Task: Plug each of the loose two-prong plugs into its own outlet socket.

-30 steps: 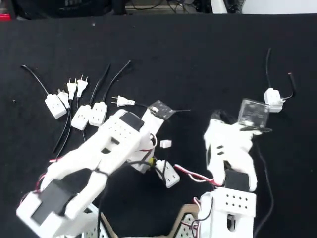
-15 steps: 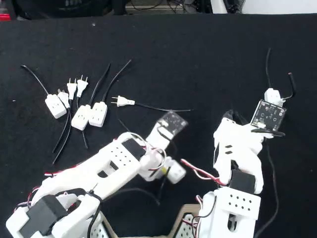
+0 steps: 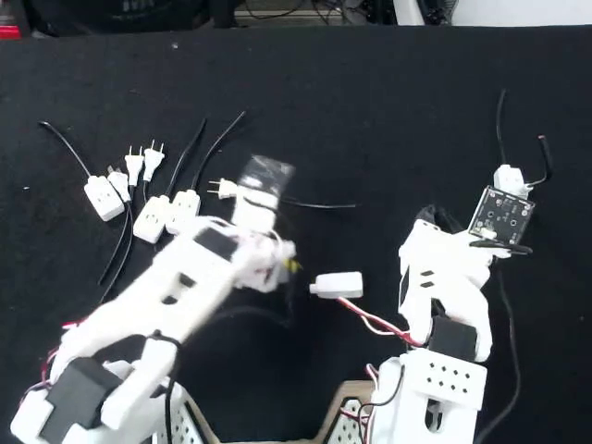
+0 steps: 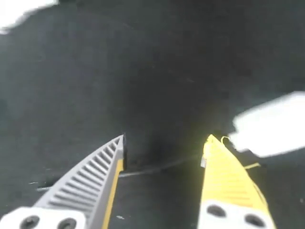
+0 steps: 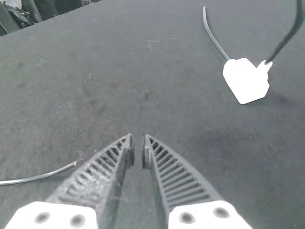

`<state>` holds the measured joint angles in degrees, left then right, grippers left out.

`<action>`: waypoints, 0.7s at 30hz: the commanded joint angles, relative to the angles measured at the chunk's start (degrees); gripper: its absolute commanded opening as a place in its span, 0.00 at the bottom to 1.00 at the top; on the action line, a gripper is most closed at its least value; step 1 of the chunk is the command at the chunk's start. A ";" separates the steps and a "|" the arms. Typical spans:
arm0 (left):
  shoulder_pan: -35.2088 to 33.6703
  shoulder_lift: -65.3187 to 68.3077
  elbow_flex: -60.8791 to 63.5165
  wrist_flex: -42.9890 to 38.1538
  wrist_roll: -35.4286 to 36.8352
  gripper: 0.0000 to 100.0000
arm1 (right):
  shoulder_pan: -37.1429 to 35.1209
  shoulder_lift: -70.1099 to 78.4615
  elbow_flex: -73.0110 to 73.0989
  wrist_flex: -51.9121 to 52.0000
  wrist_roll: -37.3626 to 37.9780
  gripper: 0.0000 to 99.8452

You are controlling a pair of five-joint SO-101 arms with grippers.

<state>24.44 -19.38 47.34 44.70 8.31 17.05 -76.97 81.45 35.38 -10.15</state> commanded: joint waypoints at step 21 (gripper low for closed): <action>-13.32 8.62 -5.32 18.46 -14.77 0.20 | -1.32 -1.10 -2.95 0.44 -0.26 0.03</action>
<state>16.18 -7.96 43.82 60.97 -1.63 17.05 -76.97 81.45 35.38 -10.15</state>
